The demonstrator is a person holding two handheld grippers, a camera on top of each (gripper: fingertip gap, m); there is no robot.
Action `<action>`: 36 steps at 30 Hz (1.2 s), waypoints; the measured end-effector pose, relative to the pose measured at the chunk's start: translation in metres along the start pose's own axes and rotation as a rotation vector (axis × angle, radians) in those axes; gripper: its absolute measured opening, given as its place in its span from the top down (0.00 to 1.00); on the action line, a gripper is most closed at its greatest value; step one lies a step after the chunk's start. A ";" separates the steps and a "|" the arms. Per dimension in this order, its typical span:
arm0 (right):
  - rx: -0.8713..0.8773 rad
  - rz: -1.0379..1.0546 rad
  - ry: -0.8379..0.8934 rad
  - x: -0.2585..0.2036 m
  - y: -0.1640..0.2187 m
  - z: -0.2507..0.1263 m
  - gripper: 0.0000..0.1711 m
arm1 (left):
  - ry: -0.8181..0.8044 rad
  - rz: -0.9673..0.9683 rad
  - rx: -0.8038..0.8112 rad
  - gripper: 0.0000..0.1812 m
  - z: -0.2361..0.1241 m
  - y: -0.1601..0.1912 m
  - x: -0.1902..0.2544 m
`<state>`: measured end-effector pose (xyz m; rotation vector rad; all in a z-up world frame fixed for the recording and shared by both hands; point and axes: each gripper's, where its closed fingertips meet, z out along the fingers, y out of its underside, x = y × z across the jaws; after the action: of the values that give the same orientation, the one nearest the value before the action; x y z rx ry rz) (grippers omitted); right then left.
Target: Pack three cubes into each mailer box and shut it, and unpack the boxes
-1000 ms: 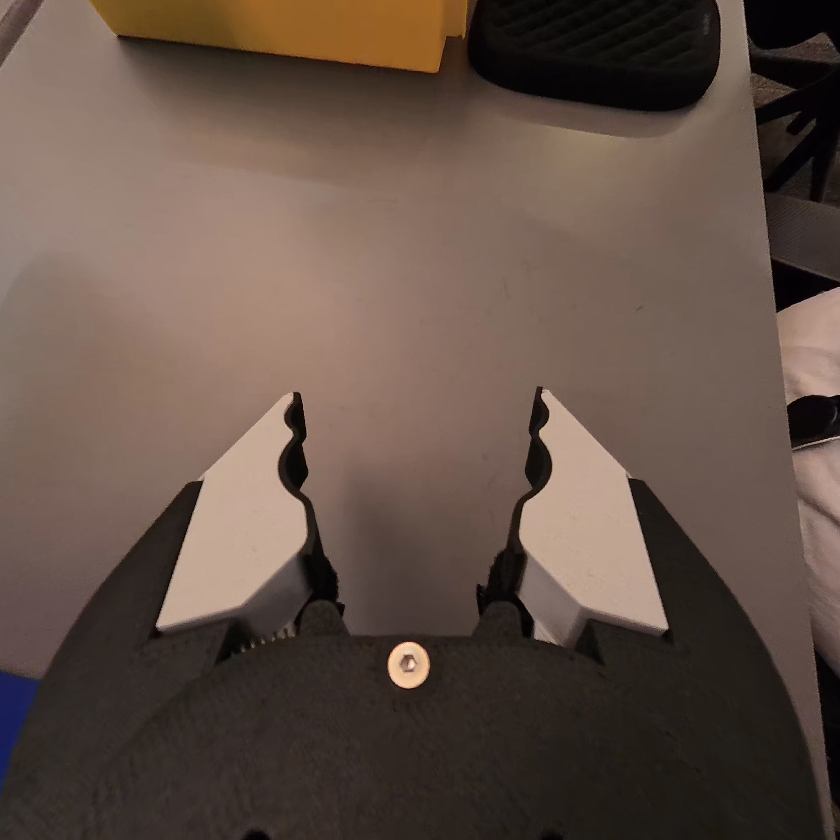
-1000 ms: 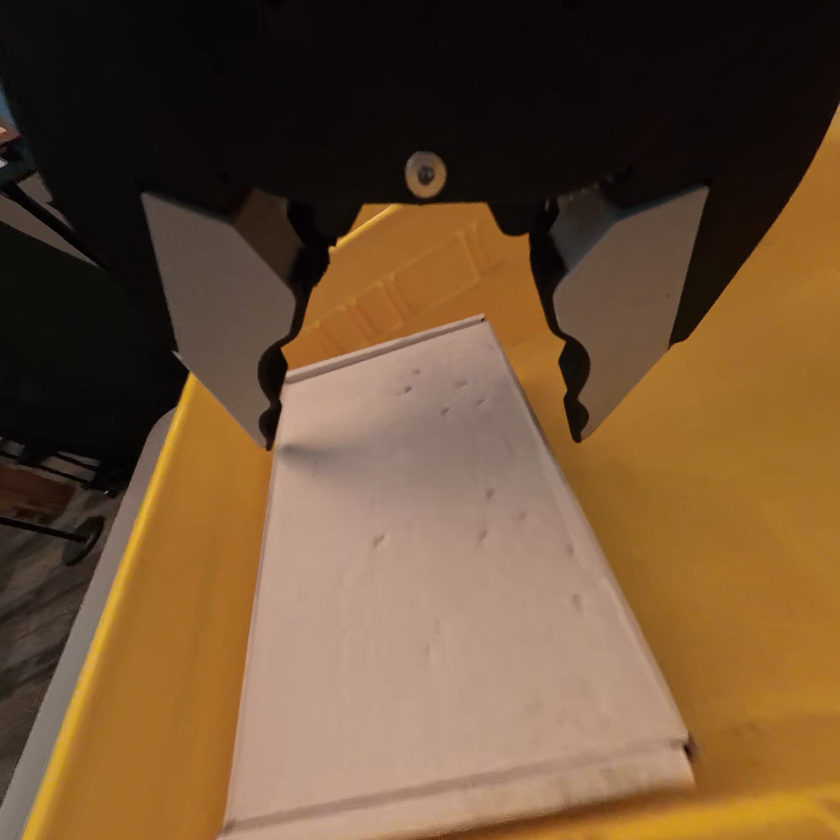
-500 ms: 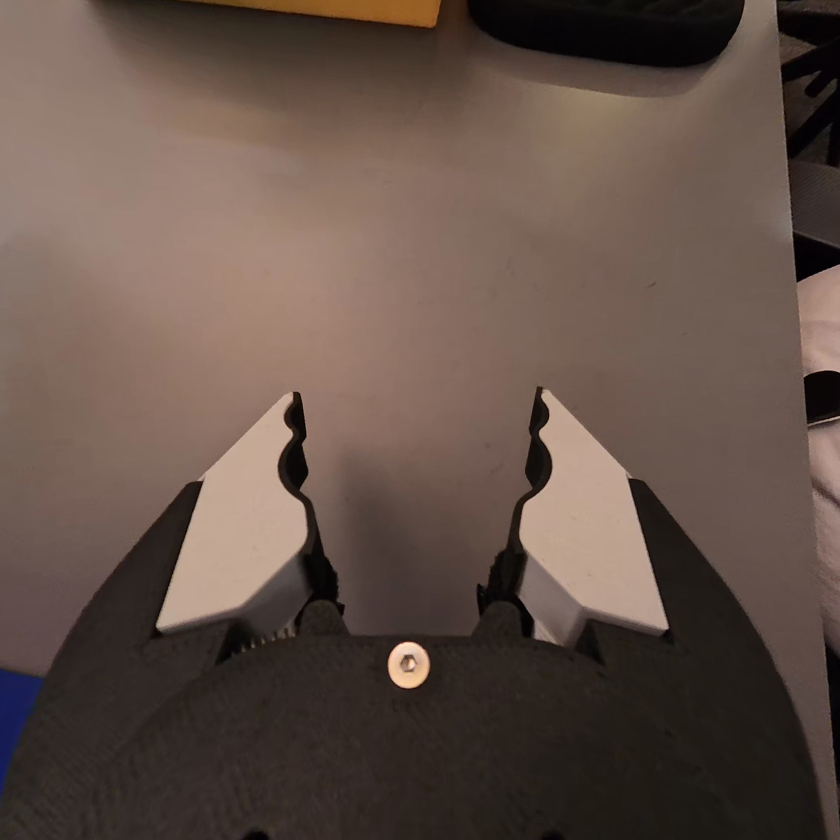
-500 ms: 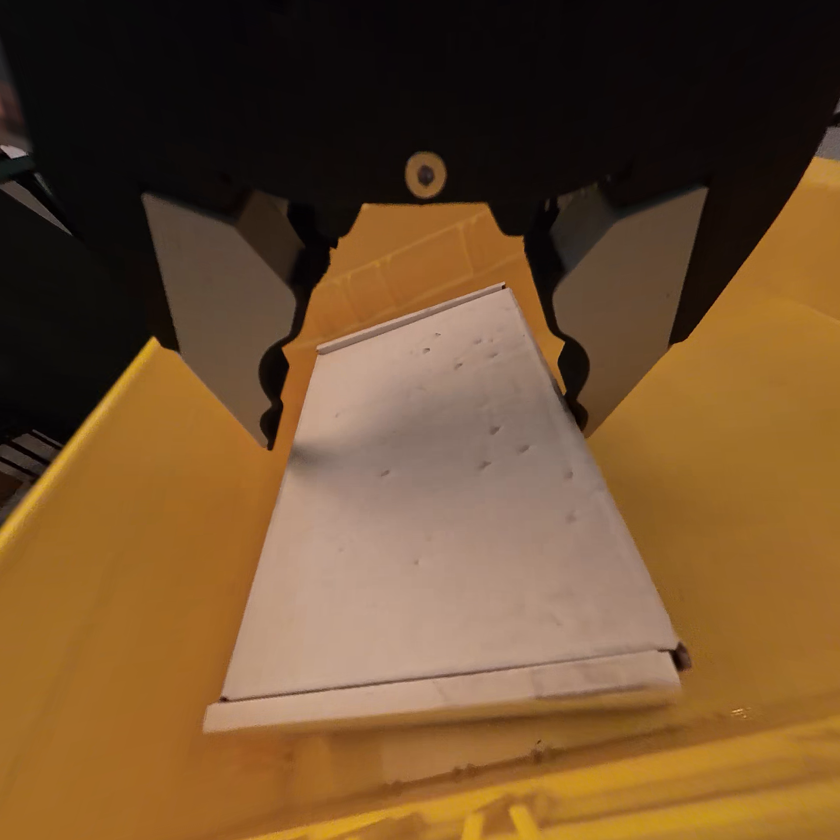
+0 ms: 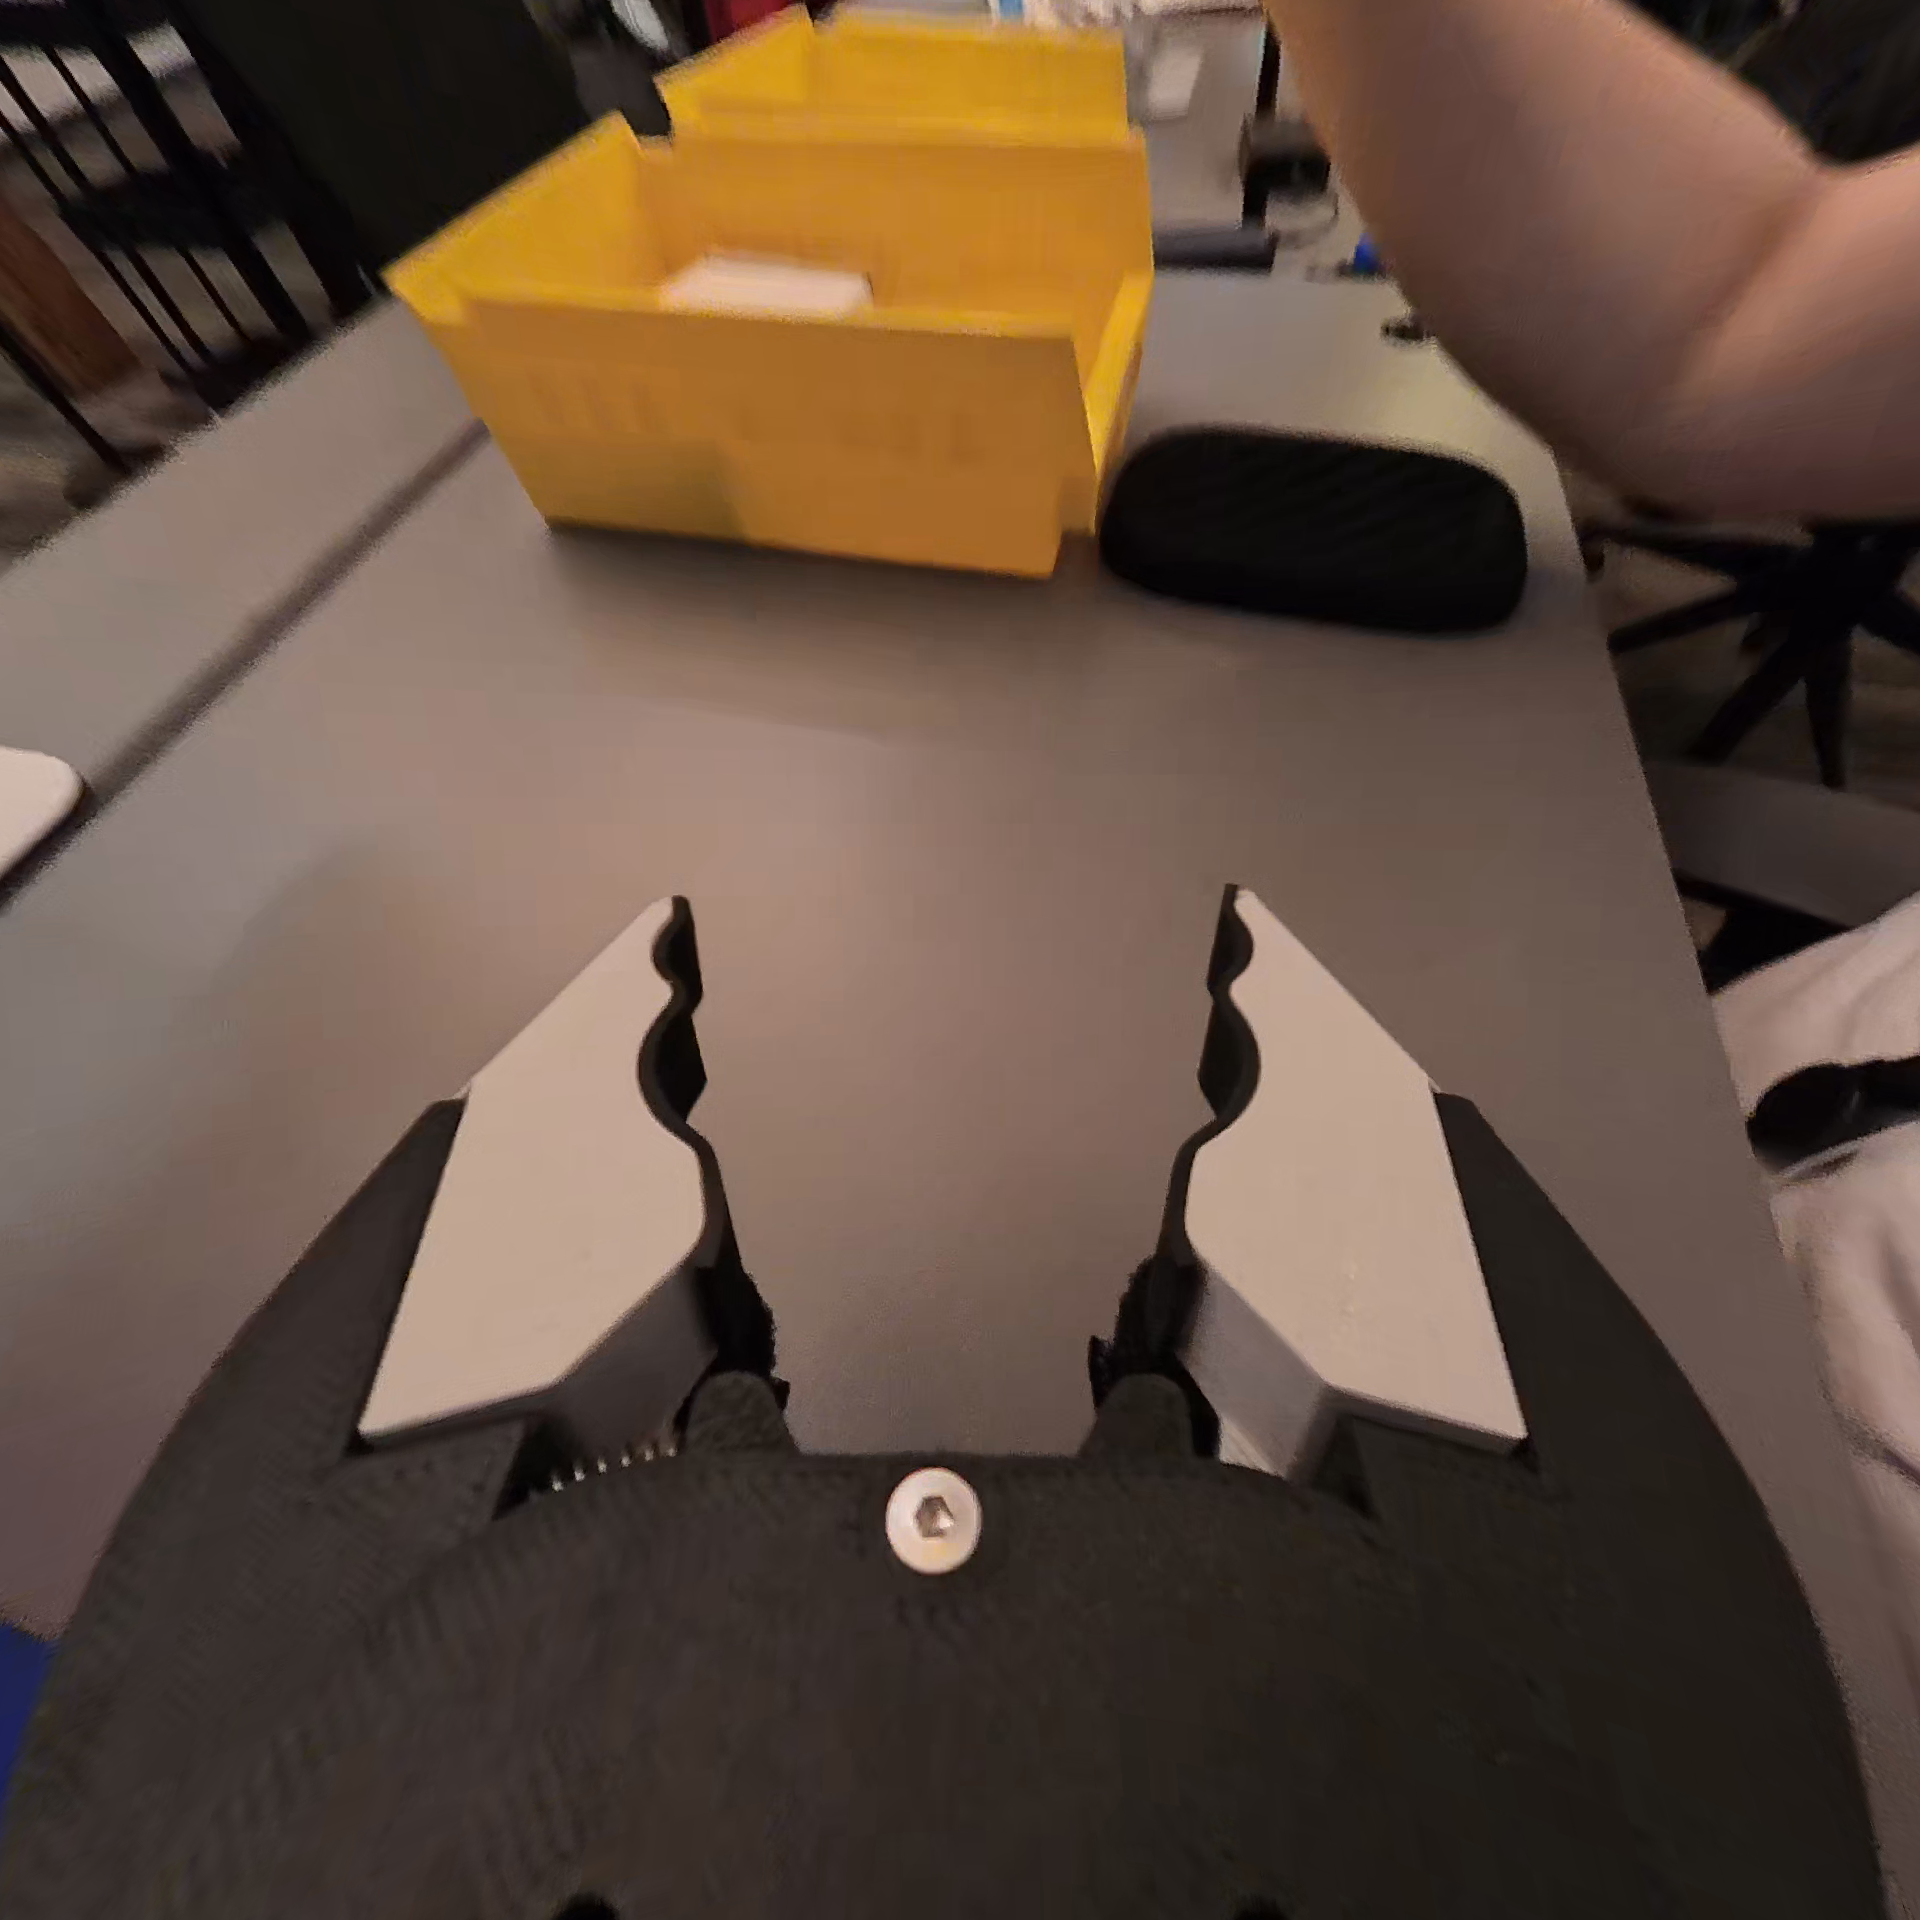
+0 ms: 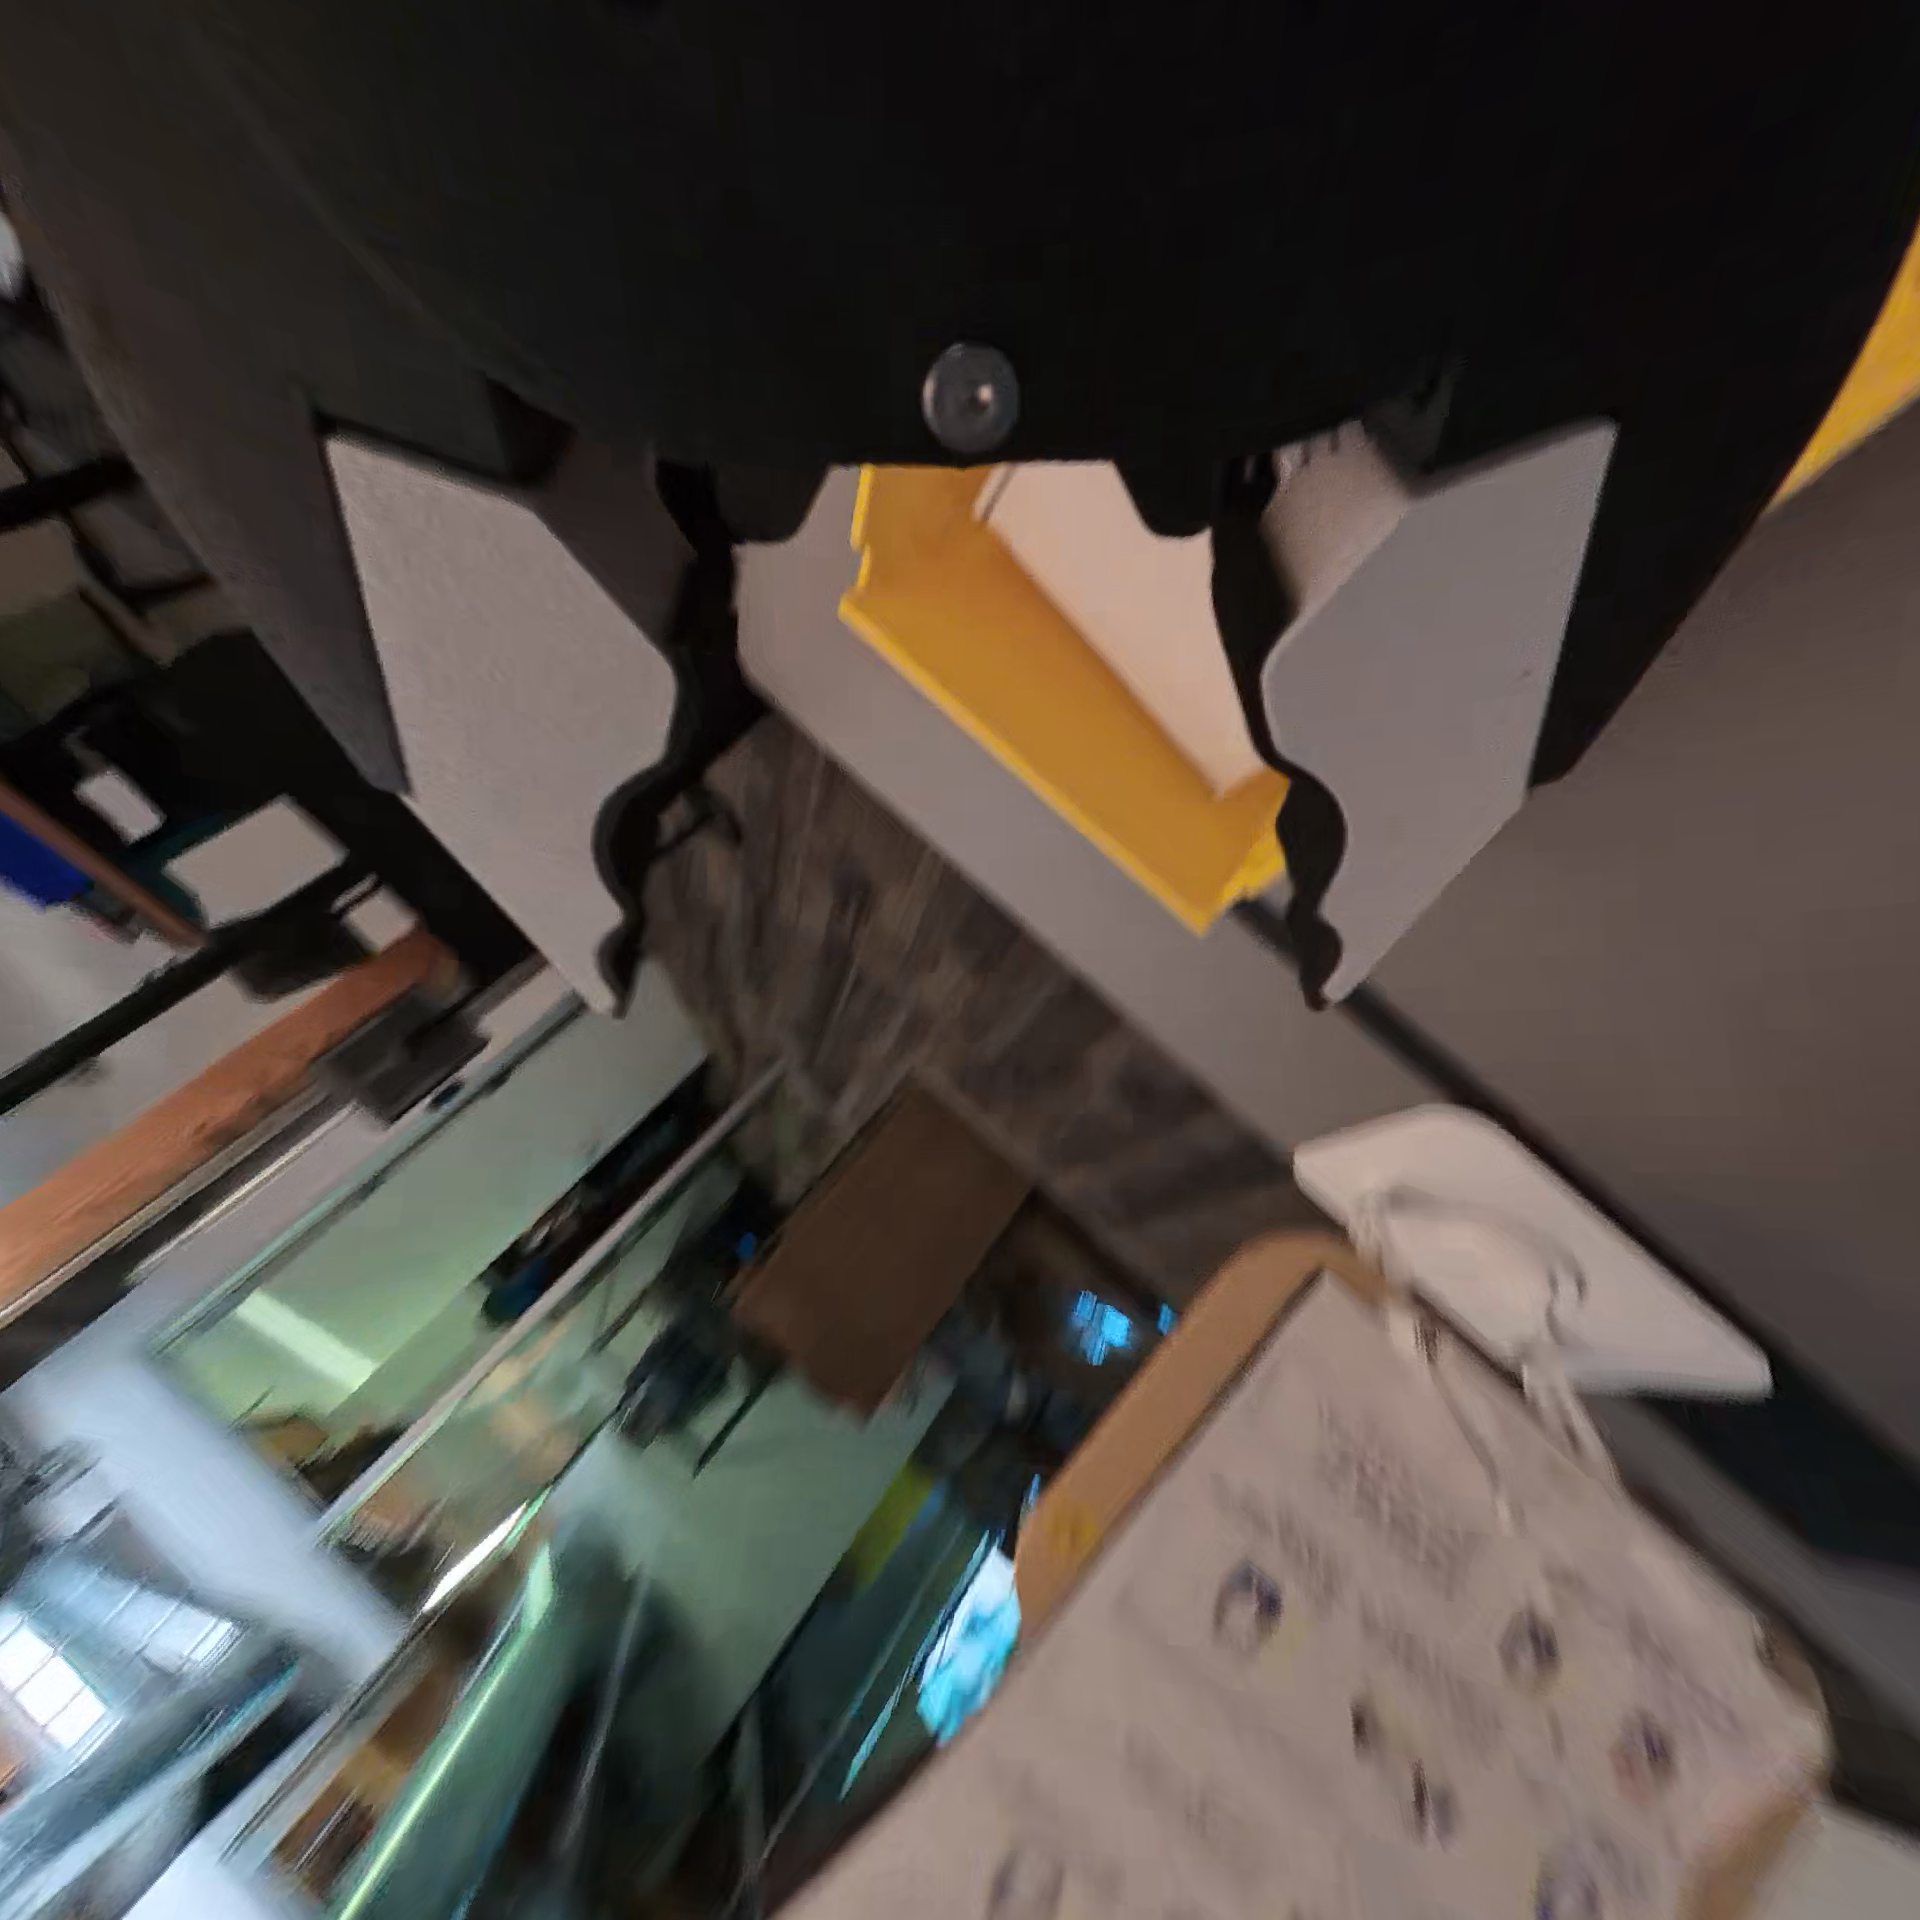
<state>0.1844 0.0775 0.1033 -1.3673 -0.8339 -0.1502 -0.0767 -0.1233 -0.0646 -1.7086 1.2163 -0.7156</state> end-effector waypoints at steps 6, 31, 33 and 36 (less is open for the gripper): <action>0.222 0.089 0.110 0.016 -0.091 -0.022 0.36 | -0.127 -0.047 0.309 0.46 -0.046 -0.060 -0.028; 0.048 0.492 -0.189 -0.046 -0.046 0.046 0.92 | -0.875 -0.225 0.235 0.52 -0.196 -0.108 -0.222; 0.047 0.567 -0.285 -0.058 -0.048 0.050 0.87 | -0.916 -0.181 0.186 0.53 -0.200 -0.098 -0.231; 0.019 0.551 -0.307 -0.062 -0.040 0.053 0.83 | -0.925 -0.071 0.109 0.51 -0.201 -0.091 -0.241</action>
<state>0.0954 0.0928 0.0968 -1.5754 -0.6751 0.5038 -0.2913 0.0464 0.1138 -1.6814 0.4572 0.0192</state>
